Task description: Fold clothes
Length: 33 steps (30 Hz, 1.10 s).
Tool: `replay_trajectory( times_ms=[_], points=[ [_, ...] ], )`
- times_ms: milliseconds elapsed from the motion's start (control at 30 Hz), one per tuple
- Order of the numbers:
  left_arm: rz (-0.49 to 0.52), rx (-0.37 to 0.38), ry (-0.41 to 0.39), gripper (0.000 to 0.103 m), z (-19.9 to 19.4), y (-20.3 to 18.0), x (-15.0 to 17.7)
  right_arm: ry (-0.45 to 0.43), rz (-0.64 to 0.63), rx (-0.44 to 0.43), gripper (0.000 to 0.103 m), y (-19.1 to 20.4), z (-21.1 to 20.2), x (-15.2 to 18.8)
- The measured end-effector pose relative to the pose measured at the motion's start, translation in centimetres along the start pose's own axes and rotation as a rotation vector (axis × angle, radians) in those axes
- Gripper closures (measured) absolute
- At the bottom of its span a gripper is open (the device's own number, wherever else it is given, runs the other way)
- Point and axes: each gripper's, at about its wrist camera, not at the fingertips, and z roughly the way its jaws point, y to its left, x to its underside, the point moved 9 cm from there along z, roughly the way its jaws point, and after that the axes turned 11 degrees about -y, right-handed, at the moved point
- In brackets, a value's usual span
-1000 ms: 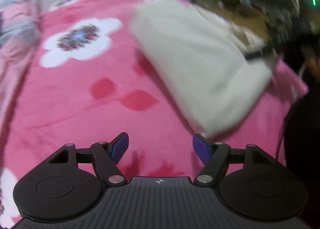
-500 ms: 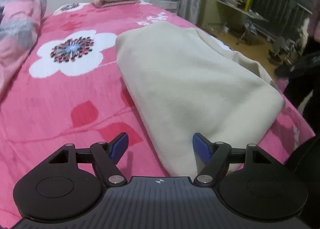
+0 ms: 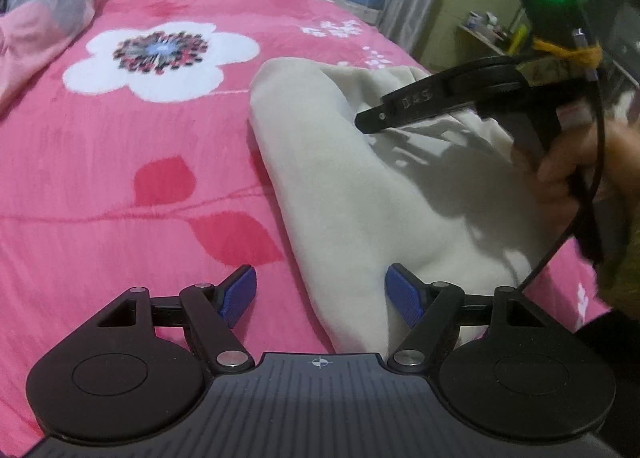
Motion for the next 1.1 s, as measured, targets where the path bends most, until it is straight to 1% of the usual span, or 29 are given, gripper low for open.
replay_trajectory(
  times_ms=[33, 100, 167, 233, 267, 300, 367, 400, 467, 567, 667, 733, 833, 900, 933, 1033, 1100],
  points=[
    [-0.013, 0.009, 0.004, 0.029, 0.1, 0.1, 0.0, 0.016, 0.000, 0.008, 0.078, 0.0, -0.3, -0.5],
    [-0.022, 0.016, 0.000, 0.028, 0.0, 0.2, 0.1, 0.026, -0.071, 0.045, 0.080, 1.0, -1.5, -1.7],
    [-0.030, 0.020, -0.007, 0.028, -0.1, 0.2, 0.3, -0.024, -0.125, 0.049, 0.085, 2.6, -3.3, -3.3],
    [-0.036, 0.018, -0.012, 0.028, -0.1, 0.2, 0.4, -0.082, -0.134, -0.003, 0.086, 4.3, -4.3, -4.8],
    [-0.036, 0.015, -0.015, 0.028, -0.2, 0.2, 0.5, -0.096, -0.129, -0.030, 0.086, 4.9, -4.2, -5.3],
    [-0.035, 0.013, -0.017, 0.028, -0.2, 0.1, 0.5, -0.084, -0.128, -0.045, 0.087, 5.2, -3.2, -5.3],
    [-0.017, 0.004, -0.024, 0.028, -0.2, 0.2, 0.5, -0.005, -0.160, 0.015, 0.091, 4.2, 0.8, -3.3],
    [-0.016, 0.002, -0.025, 0.028, -0.2, 0.2, 0.5, 0.038, -0.188, 0.062, 0.100, 3.4, 2.8, -1.9],
    [-0.015, 0.001, -0.025, 0.028, -0.2, 0.2, 0.4, 0.027, -0.165, 0.073, 0.102, 3.1, 3.1, -2.0],
    [-0.015, 0.007, -0.024, 0.028, -0.4, 0.2, 0.6, -0.004, -0.117, 0.076, 0.102, 2.9, 3.0, -2.6],
    [-0.024, 0.009, -0.019, 0.028, -0.3, 0.4, 0.6, -0.095, -0.114, 0.023, 0.101, 4.4, -0.6, -4.5],
    [-0.024, 0.009, -0.015, 0.028, -0.3, 0.3, 0.6, -0.136, -0.114, -0.054, 0.101, 5.9, -2.4, -5.5],
    [-0.015, 0.001, -0.010, 0.028, -0.2, 0.2, 0.5, -0.040, -0.127, -0.111, 0.101, 7.1, -0.5, -3.3],
    [0.004, -0.029, -0.017, 0.028, -0.3, 0.3, 0.3, -0.030, -0.119, -0.101, 0.102, 6.7, 1.7, -1.7],
    [0.004, -0.027, -0.016, 0.028, -0.3, 0.3, 0.2, -0.028, -0.114, -0.095, 0.102, 6.5, 2.8, -0.9],
    [0.000, -0.017, -0.002, 0.028, -0.3, 0.4, 0.2, -0.002, -0.012, -0.087, 0.101, 6.1, 1.9, -2.2],
    [0.008, -0.018, -0.002, 0.028, -0.4, 0.4, 0.2, -0.037, -0.010, -0.116, 0.100, 6.6, -0.8, -3.0]
  ],
)
